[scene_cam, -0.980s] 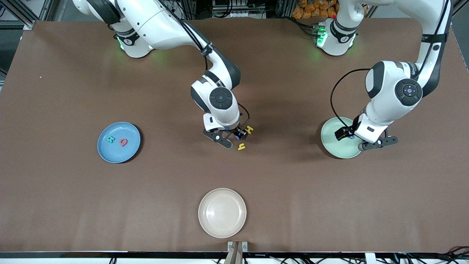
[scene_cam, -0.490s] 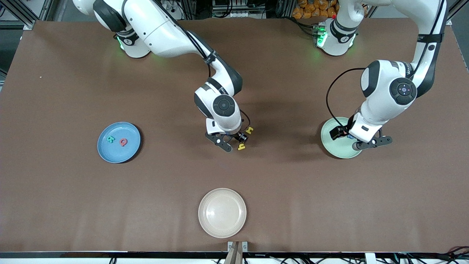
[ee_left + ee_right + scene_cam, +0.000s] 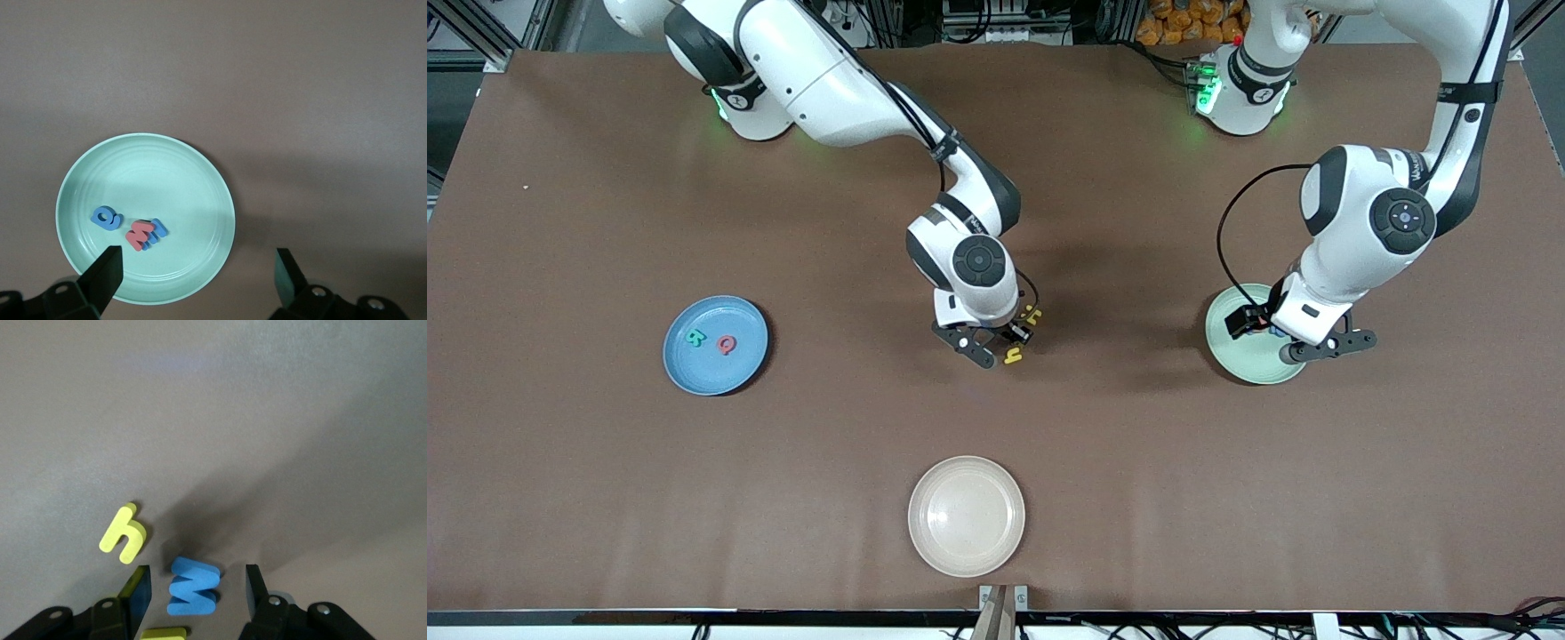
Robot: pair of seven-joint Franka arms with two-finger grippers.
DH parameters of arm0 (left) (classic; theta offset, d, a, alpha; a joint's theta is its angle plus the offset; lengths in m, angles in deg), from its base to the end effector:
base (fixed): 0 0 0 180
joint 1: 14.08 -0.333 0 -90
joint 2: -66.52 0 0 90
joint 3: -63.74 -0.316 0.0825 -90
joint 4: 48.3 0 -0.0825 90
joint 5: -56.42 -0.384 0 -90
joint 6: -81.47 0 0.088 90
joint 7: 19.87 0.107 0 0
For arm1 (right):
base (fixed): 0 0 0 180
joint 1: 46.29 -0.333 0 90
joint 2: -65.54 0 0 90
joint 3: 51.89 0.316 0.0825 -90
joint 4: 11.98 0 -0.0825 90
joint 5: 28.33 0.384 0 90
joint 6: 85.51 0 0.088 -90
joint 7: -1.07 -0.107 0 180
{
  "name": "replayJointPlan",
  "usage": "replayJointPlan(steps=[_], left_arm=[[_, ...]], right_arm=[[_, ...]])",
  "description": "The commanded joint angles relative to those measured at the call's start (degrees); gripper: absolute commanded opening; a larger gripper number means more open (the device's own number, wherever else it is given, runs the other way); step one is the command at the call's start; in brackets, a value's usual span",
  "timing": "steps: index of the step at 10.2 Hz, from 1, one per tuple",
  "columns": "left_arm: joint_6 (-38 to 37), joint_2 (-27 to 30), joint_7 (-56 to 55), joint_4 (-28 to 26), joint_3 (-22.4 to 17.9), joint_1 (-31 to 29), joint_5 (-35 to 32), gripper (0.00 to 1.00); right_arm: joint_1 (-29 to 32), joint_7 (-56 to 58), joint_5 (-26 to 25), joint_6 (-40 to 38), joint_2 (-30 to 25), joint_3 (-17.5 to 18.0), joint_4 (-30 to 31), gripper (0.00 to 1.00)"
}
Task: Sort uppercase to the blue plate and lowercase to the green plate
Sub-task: 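Lower the right gripper and grasp the blue W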
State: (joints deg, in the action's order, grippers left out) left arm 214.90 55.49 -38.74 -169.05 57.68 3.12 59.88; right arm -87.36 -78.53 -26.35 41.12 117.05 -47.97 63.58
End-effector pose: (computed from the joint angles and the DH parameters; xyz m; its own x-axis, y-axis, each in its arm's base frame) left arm 0.5626 -0.1129 0.3292 0.9847 0.1730 0.0201 0.1722 -0.9845 0.0332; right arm 0.5323 0.5173 0.1929 0.7934 -0.6033 -0.0811 -0.6057 -0.7957 -0.0068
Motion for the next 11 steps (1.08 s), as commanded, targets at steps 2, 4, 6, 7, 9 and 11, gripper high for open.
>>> replayJointPlan(steps=[2,4,6,7,9,11], left_arm=[[-1.2,0.5,2.8,0.3,0.1,-1.0,1.2,1.00],[-1.2,0.5,3.1,0.2,0.1,-1.4,1.2,1.00],[-1.2,0.5,3.1,0.2,0.1,-1.3,1.2,1.00],[-1.2,0.5,3.1,0.2,0.1,-1.3,1.2,1.00],[-1.2,0.5,3.2,0.2,0.1,-1.4,1.2,1.00],[-1.2,0.6,3.8,0.1,0.1,-1.6,1.3,1.00]], right_arm=[[-0.6,-1.6,-0.2,-1.6,1.0,0.0,-2.0,0.61],[-0.6,-1.6,-0.2,-1.4,1.0,0.0,-2.1,0.58],[-0.5,-1.6,-0.1,-1.3,1.0,0.0,-2.3,0.57],[-0.5,-1.6,-0.1,-0.9,1.2,0.0,-2.3,0.57],[-0.4,-1.6,-0.1,-0.9,1.5,0.0,-2.3,0.55],[-0.3,-1.6,-0.1,-0.2,2.0,0.0,-2.3,0.54]])
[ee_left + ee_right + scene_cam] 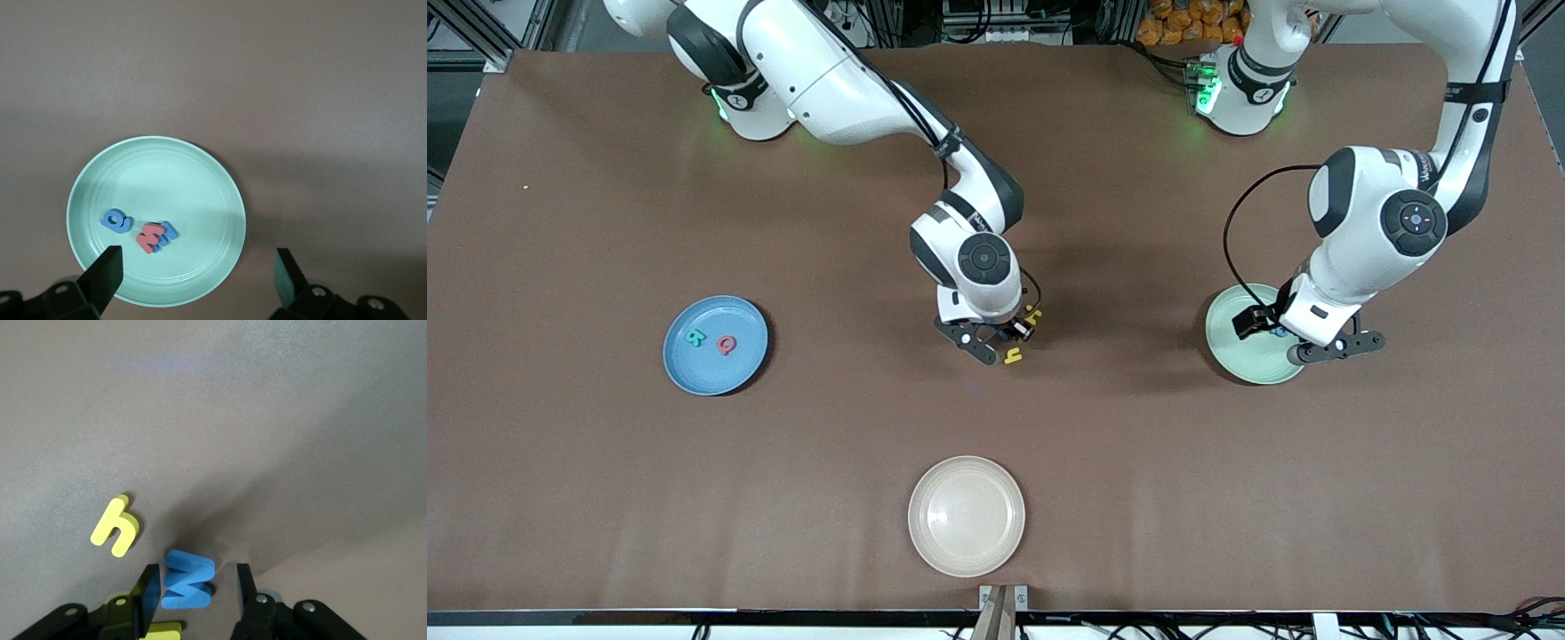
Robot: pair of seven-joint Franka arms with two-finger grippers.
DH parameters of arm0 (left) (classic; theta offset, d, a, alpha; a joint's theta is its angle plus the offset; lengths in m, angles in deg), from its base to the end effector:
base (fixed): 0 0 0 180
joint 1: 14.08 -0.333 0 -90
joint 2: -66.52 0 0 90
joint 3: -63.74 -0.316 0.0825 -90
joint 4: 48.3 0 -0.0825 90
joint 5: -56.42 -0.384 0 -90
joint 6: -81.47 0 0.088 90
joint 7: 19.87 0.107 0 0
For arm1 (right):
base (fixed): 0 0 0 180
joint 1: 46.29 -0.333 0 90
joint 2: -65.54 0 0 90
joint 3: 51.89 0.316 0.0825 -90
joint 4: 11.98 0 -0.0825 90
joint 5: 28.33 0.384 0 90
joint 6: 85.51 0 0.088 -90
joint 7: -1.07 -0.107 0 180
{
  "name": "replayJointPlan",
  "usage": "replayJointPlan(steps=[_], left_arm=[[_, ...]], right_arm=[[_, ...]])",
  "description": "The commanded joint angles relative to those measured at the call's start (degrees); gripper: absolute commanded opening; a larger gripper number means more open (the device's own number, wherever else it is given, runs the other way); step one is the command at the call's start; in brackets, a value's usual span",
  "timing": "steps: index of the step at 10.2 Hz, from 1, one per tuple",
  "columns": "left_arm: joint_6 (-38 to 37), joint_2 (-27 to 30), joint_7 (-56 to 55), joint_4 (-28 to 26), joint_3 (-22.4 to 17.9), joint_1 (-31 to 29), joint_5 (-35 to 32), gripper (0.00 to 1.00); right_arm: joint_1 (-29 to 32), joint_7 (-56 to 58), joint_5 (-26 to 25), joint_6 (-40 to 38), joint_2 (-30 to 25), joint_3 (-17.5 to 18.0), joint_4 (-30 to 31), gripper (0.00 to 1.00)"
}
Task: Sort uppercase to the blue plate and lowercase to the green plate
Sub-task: 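Lower the right gripper and grasp the blue W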
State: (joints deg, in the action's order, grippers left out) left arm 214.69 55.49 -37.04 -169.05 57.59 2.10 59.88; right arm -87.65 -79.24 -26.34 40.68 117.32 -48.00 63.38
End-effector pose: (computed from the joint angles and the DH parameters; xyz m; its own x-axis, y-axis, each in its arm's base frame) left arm 0.5643 -0.1020 0.3289 0.9865 0.1627 0.0177 0.1621 -0.9863 0.0312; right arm 0.5294 0.5194 0.1903 0.7884 -0.6096 -0.0826 -0.6115 -0.7912 0.0030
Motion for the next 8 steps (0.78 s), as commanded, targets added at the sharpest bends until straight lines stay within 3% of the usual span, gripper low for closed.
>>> replayJointPlan(steps=[1,5,7,8], left_arm=[[-0.9,0.6,2.2,0.1,0.2,-0.7,1.2,1.00],[-0.9,0.6,2.3,0.0,0.2,-0.8,1.2,1.00],[-1.1,0.7,4.5,-0.1,0.3,-2.7,1.3,1.00],[-1.1,0.7,5.2,-0.1,0.4,-2.8,1.3,1.00]], right_arm=[[0.0,-0.9,-0.1,0.3,1.7,0.1,-2.1,0.54],[0.1,-1.3,-0.1,2.0,2.2,0.1,-2.2,0.42],[0.1,-1.3,-0.1,2.2,2.3,0.0,-2.2,0.30],[-0.1,-1.3,-0.3,2.1,2.3,0.0,-2.2,0.17]])
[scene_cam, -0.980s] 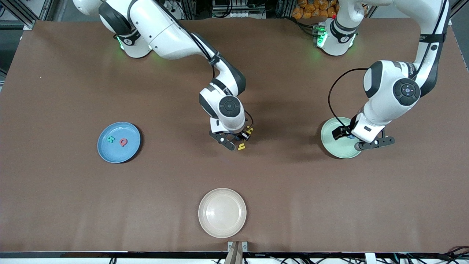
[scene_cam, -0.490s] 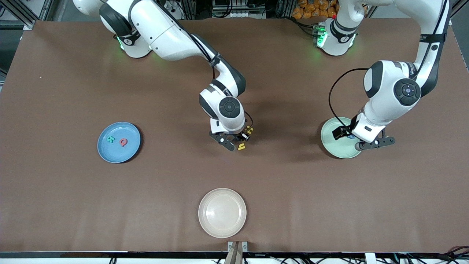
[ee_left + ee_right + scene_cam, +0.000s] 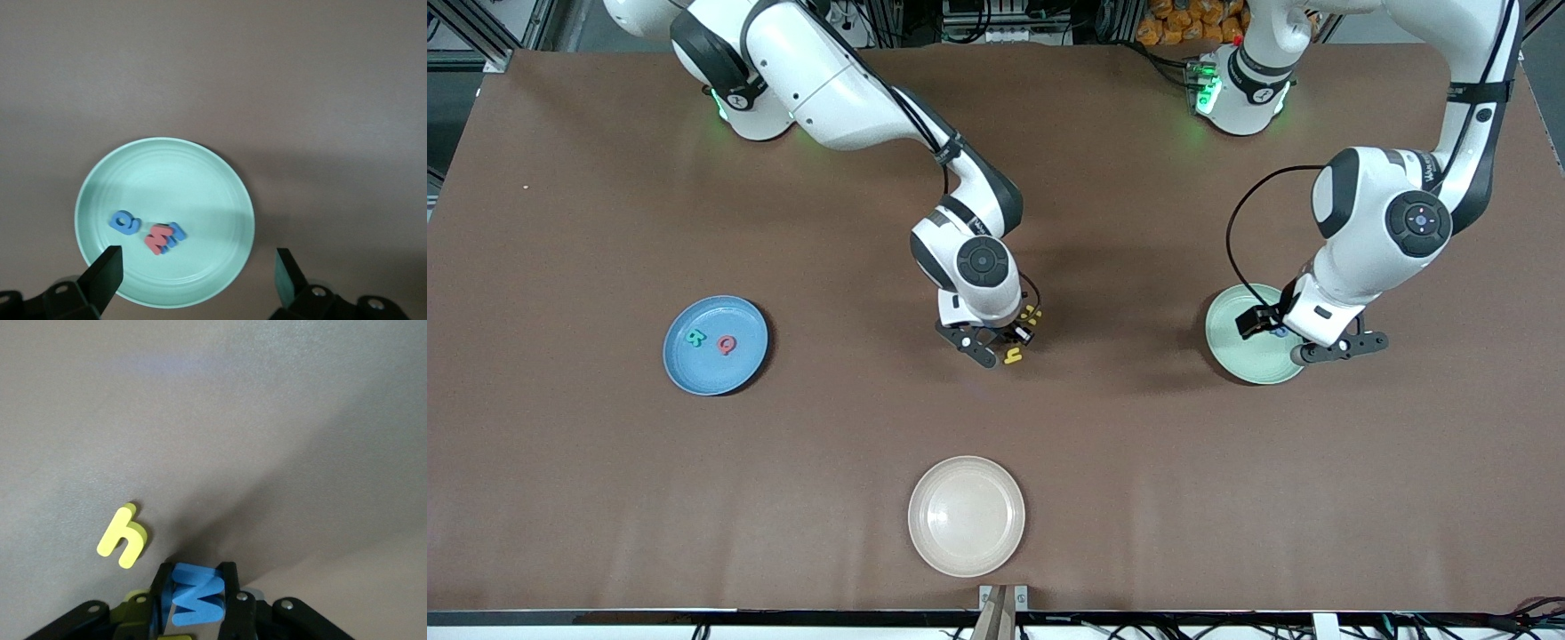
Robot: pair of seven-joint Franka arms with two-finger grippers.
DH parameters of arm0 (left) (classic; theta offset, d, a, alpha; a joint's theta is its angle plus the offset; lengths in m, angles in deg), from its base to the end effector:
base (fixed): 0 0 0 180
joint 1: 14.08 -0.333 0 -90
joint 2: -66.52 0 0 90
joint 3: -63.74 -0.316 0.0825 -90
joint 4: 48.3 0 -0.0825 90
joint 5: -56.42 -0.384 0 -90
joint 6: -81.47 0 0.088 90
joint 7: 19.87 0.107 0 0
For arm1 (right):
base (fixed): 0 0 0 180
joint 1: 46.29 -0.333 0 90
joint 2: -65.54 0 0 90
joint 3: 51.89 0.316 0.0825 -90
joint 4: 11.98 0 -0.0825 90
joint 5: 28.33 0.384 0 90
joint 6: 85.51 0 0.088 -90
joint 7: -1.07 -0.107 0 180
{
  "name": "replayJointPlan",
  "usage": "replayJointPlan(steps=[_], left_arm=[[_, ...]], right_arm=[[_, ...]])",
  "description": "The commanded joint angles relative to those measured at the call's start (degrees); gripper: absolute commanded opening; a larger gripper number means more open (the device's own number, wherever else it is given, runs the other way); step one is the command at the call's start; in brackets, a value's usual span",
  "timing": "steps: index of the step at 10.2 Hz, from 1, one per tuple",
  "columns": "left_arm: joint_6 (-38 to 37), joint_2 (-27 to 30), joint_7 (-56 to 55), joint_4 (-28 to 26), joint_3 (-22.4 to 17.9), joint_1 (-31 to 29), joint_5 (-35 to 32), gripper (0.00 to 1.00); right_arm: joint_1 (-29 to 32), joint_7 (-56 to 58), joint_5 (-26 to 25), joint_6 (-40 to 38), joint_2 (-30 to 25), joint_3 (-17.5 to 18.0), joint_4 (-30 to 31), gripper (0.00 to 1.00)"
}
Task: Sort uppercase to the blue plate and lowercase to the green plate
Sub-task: 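Drop the blue W on the blue plate while the left gripper reaches h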
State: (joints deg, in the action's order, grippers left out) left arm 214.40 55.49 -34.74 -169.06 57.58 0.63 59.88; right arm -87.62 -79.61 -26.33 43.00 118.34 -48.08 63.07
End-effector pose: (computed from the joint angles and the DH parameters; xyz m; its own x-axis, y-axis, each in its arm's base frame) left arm 0.5662 -0.0873 0.3284 0.9888 0.1484 0.0139 0.1480 -0.9886 0.0291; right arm 0.5329 0.5205 0.1830 0.7830 -0.6172 -0.0776 -0.6203 -0.7840 -0.0240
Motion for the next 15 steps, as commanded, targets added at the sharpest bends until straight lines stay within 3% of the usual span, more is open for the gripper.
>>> replayJointPlan(steps=[1,6,7,11,13,15], left_arm=[[-0.9,0.7,2.9,-0.1,0.4,-1.4,1.3,1.00],[-0.9,0.5,2.9,0.3,0.6,-1.1,1.4,1.00],[-0.9,0.5,3.0,0.3,0.6,-0.9,1.4,1.00],[-0.8,0.1,3.1,0.8,2.8,-0.5,1.2,1.00],[-0.7,-0.5,6.2,1.4,6.0,-0.2,1.1,1.00],[-0.5,-1.9,9.8,3.2,9.2,0.1,1.1,1.00]], right_arm=[[-0.1,-0.4,-0.6,-0.7,1.0,0.1,-1.9,0.03],[3.9,9.0,0.4,-13.2,-9.7,0.2,-0.7,0.00],[6.2,12.7,1.3,-15.1,-13.7,0.8,1.6,0.00],[18.6,33.6,3.9,-16.7,-34.4,1.1,20.9,0.00],[26.0,46.6,3.9,-25.4,-38.2,1.0,22.2,0.00],[32.9,57.1,3.9,-27.1,-40.1,1.0,25.6,0.00]])
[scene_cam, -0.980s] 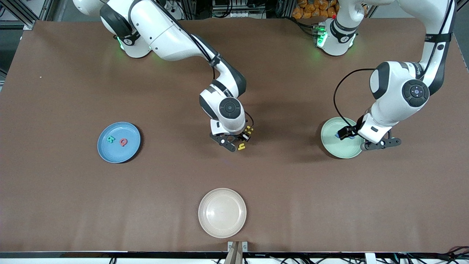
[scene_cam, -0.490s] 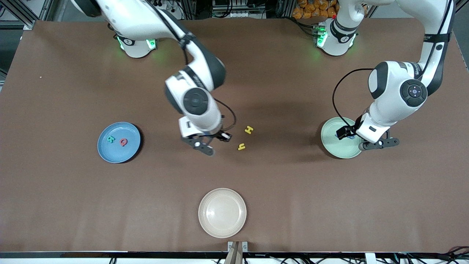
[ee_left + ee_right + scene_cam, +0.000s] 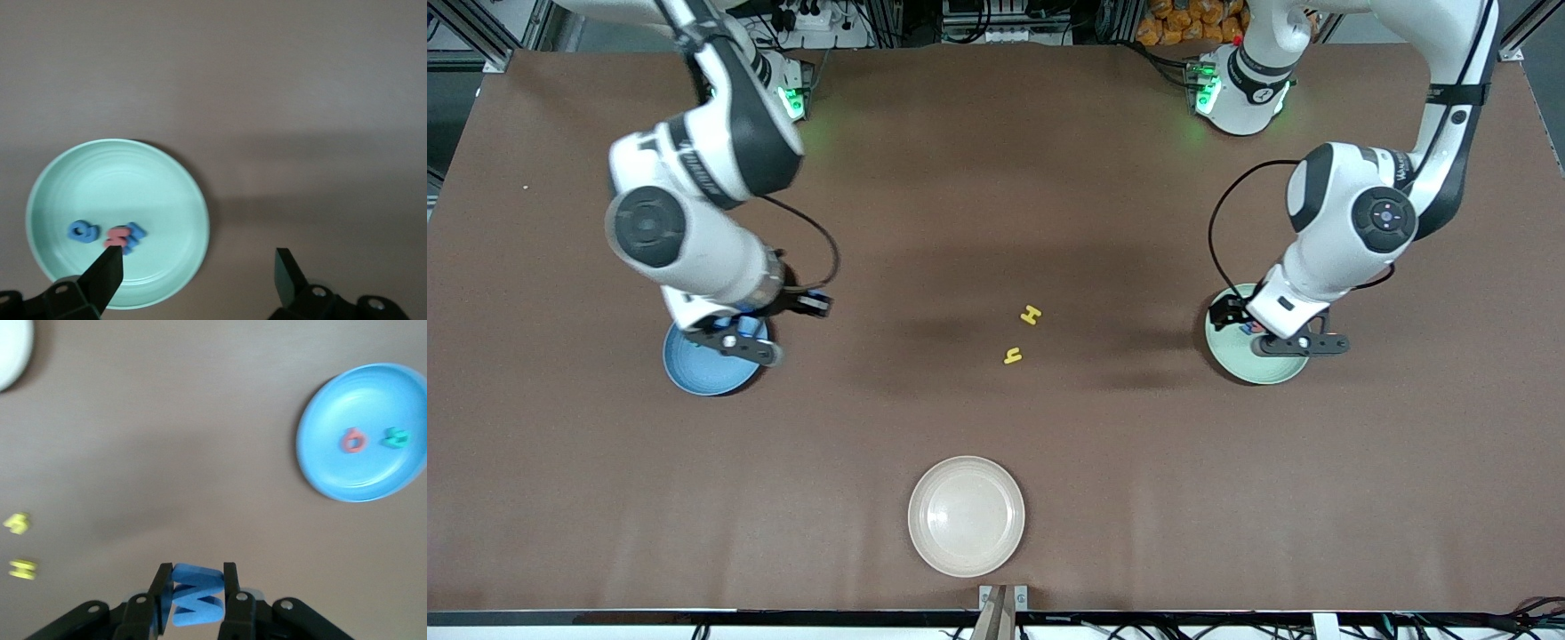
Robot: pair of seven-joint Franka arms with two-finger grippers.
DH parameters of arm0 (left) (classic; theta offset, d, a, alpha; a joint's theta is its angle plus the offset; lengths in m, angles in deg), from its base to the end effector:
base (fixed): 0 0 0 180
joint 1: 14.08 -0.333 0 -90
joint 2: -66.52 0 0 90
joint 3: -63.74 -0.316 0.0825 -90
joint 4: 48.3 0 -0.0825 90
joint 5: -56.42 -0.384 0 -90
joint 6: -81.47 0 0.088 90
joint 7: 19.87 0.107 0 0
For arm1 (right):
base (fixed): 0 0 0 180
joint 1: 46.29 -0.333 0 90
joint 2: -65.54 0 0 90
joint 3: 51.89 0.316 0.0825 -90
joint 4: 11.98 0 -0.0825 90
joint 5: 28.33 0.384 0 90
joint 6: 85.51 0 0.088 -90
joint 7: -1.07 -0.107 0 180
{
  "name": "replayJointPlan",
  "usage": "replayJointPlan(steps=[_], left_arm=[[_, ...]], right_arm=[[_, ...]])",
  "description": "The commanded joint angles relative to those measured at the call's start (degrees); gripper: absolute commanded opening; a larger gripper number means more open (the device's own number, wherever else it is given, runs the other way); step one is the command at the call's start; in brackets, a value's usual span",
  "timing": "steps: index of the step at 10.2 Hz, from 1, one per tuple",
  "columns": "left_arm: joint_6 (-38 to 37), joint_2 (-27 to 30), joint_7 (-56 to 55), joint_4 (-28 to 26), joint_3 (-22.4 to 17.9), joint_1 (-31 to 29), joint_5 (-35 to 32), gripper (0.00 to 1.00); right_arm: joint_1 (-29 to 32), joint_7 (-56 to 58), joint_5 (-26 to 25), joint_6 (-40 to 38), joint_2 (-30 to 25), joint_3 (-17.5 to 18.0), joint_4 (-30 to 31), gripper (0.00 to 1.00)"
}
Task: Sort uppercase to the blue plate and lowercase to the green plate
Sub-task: 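Drop the blue W on the blue plate while the left gripper reaches h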
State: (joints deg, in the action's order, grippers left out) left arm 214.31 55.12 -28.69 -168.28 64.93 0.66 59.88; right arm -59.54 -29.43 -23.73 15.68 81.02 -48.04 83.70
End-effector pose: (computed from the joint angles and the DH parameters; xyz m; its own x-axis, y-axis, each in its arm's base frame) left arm 0.5543 -0.1592 0.3299 0.9964 -0.0826 0.0166 -0.0833 -0.9951 0.0525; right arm 0.5914 0.1859 0.4340 0.9481 -0.2502 -0.1964 -0.2536 -0.9673 0.0082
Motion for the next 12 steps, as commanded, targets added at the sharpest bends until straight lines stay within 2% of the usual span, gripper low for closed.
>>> replayJointPlan(steps=[1,3,5,6,7,8,9,10,11,12], left_arm=[[-0.4,-2.4,5.9,3.9,3.2,0.5,1.1,1.00],[-0.4,-5.5,6.4,7.4,3.5,4.0,0.8,1.00],[-0.3,-10.1,6.4,11.8,3.4,7.9,0.5,1.00],[-0.3,-12.4,6.6,14.3,3.4,9.7,-0.2,1.00],[-0.3,-14.7,7.7,16.9,3.5,11.3,-1.9,1.00],[-0.3,-16.8,7.8,19.4,3.4,13.1,-2.6,1.00],[-0.3,-19.3,7.8,22.1,3.3,14.6,-2.8,1.00],[-0.3,-21.5,7.8,24.4,3.2,16.2,-2.8,1.00],[-0.3,-23.4,7.8,26.4,2.9,17.7,-2.8,1.00],[-0.3,-24.6,8.0,28.0,2.9,18.0,-3.1,1.00]], right_arm=[[7.0,12.0,0.8,0.3,-3.2,0.9,6.8,0.00],[12.7,20.6,0.1,3.6,-2.6,0.6,11.4,0.00],[15.7,25.0,0.1,13.6,-0.9,0.5,17.9,0.00],[15.8,25.0,0.0,17.2,1.2,0.5,19.2,0.01],[15.8,25.0,-0.1,18.9,3.8,0.4,19.2,0.12],[15.6,25.0,-0.1,20.1,4.8,-0.3,19.2,0.37],[15.5,25.0,-0.2,20.1,5.3,-1.3,19.2,0.47],[15.5,25.0,-0.2,20.2,5.3,-1.4,19.1,0.73],[15.5,25.0,-0.2,20.1,5.2,-1.4,18.9,0.93],[15.4,25.0,-0.2,20.1,5.1,-1.4,18.7,1.00]])
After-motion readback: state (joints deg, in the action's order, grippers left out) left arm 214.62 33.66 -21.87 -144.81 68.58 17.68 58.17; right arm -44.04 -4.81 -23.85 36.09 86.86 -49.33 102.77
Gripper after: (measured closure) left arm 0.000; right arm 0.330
